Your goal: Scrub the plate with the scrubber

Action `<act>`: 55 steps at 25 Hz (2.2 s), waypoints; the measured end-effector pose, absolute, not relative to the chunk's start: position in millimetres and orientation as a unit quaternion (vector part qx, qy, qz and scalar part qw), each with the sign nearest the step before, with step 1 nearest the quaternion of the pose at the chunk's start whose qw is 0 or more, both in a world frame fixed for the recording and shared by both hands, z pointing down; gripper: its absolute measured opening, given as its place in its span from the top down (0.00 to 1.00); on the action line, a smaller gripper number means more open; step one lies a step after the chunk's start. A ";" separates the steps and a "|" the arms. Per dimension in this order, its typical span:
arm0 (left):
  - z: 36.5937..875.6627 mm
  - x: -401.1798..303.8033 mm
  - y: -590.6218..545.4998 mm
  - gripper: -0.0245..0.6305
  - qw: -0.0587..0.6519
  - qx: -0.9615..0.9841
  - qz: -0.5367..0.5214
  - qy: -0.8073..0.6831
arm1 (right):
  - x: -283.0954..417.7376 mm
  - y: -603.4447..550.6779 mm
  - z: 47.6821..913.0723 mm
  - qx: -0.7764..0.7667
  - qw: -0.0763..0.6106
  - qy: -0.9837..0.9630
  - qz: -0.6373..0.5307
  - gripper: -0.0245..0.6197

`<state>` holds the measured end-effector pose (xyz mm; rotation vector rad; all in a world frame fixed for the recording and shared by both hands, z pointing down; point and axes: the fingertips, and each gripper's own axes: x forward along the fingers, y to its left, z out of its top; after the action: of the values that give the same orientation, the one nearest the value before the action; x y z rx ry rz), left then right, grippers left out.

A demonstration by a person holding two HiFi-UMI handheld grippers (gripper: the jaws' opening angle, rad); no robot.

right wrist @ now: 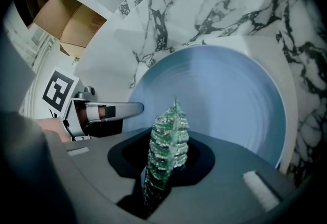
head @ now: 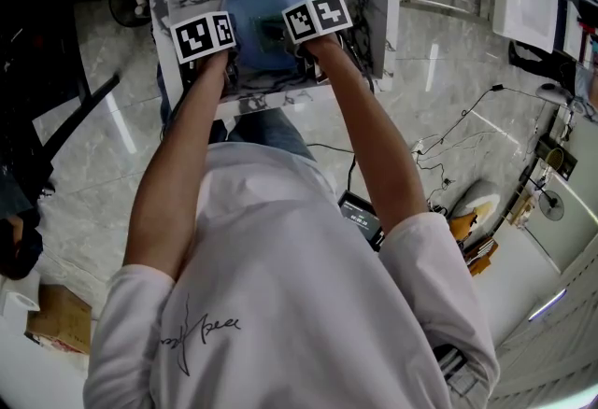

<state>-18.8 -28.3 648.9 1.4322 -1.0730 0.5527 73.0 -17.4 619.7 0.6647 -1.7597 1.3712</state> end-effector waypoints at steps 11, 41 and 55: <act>649.1 -18.9 -28.7 0.82 0.592 0.616 0.238 -0.462 | 89.6 -19.9 619.8 0.269 0.409 -0.692 0.531 0.85; 650.6 -18.7 -28.8 0.82 0.592 0.616 0.237 -0.462 | 156.1 -33.3 619.6 0.343 0.453 -0.661 0.491 0.84; 650.7 -19.2 -29.8 0.82 0.592 0.617 0.237 -0.462 | 194.7 -47.0 616.2 0.409 0.481 -0.631 0.451 0.84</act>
<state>-19.2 -29.8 650.7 1.4340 -1.0745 0.5511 194.7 -47.0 616.2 0.9971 -1.5396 1.1000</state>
